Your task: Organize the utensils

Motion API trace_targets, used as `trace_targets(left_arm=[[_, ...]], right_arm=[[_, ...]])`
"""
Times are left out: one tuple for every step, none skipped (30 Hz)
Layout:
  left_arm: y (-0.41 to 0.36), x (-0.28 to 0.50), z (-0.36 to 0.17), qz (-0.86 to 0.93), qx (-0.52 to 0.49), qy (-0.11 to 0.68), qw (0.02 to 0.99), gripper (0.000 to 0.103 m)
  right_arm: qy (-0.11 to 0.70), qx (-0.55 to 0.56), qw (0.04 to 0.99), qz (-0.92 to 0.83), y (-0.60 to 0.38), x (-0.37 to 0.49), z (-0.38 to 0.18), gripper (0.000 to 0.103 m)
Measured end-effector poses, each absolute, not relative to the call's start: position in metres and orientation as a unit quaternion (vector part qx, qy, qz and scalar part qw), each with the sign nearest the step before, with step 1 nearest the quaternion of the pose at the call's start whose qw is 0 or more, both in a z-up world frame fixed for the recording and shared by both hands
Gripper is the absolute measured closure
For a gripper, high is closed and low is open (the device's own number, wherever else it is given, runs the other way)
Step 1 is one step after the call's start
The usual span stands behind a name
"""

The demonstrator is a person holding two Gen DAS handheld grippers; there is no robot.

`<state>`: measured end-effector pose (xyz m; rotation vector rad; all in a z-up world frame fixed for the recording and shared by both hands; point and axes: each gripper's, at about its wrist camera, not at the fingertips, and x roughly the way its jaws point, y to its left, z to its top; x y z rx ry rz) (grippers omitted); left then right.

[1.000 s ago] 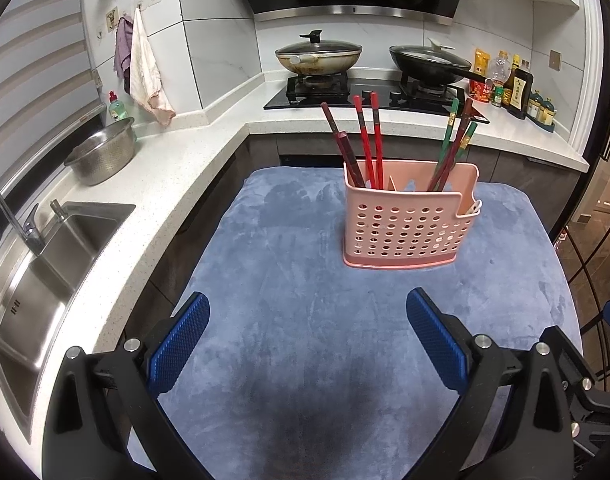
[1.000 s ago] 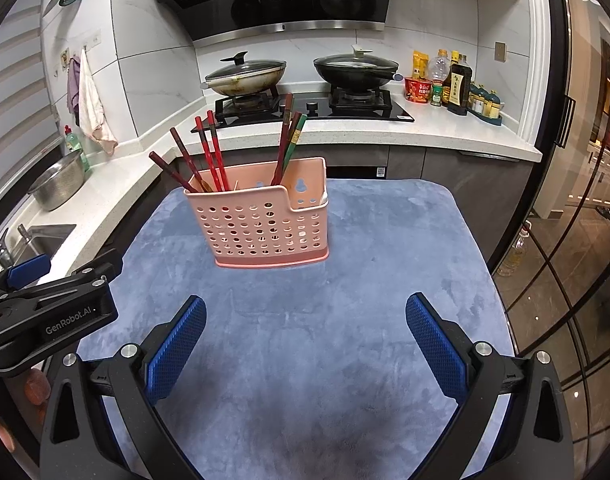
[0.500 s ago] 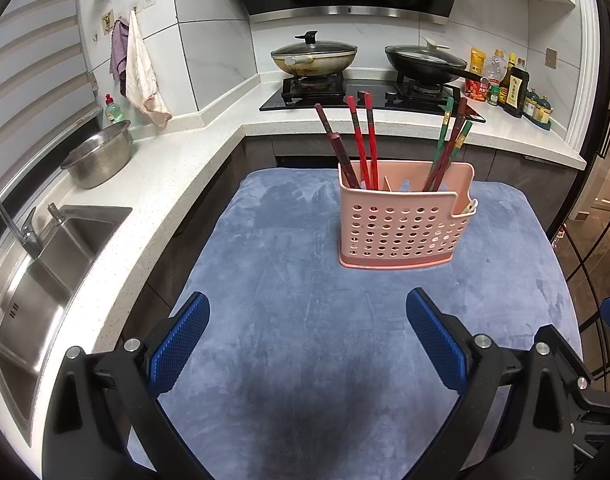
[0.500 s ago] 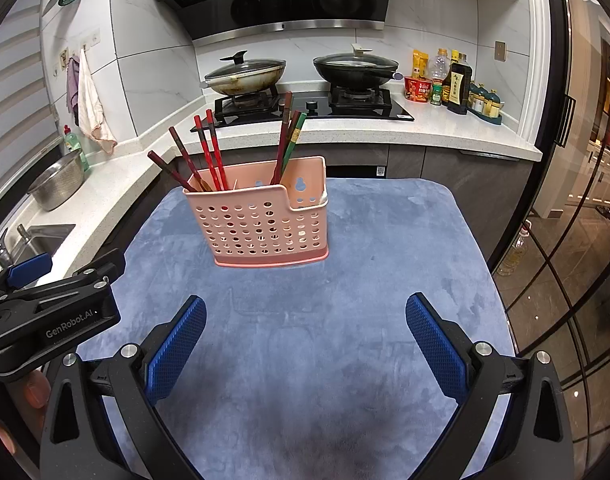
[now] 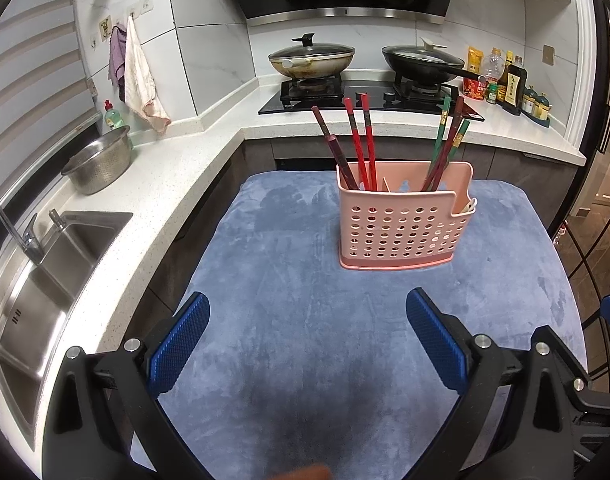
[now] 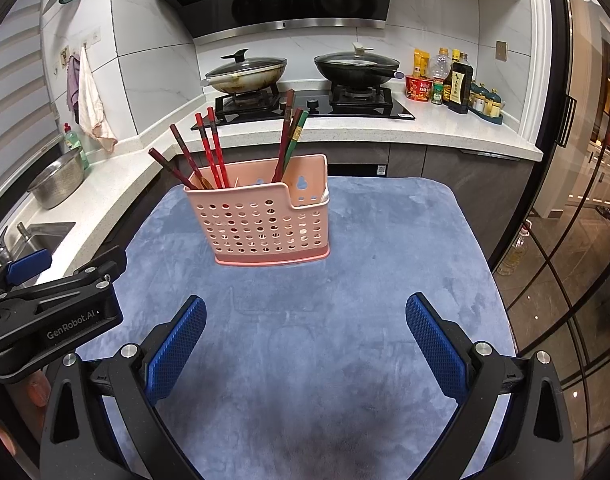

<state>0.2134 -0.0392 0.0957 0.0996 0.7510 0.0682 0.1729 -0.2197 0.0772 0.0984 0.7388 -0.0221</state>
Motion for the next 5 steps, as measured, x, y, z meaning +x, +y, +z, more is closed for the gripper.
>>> trace_targets(left_arm=[[-0.0390,0.2135,0.0957,0.031,0.047,0.366,0.929,0.009],[-0.0386,0.2139,0.0953,0.029,0.046,0.367,0.929,0.009],[-0.0385,0.2143,0.0948,0.027,0.046,0.368,0.928,0.009],[-0.0383,0.2145,0.0944,0.024,0.045,0.369,0.928,0.009],[-0.0378,0.2143,0.0940,0.023,0.045,0.370,0.928,0.009]], right_arm=[[0.361,0.047,0.931,-0.011,-0.2195,0.1728,0.0768,0.007],[0.361,0.046,0.931,-0.011,-0.2194,0.1725,0.0766,0.007],[0.360,0.046,0.932,-0.011,-0.2191,0.1723,0.0766,0.007],[0.360,0.046,0.932,-0.011,-0.2192,0.1722,0.0764,0.007],[0.360,0.046,0.932,-0.011,-0.2193,0.1723,0.0764,0.007]])
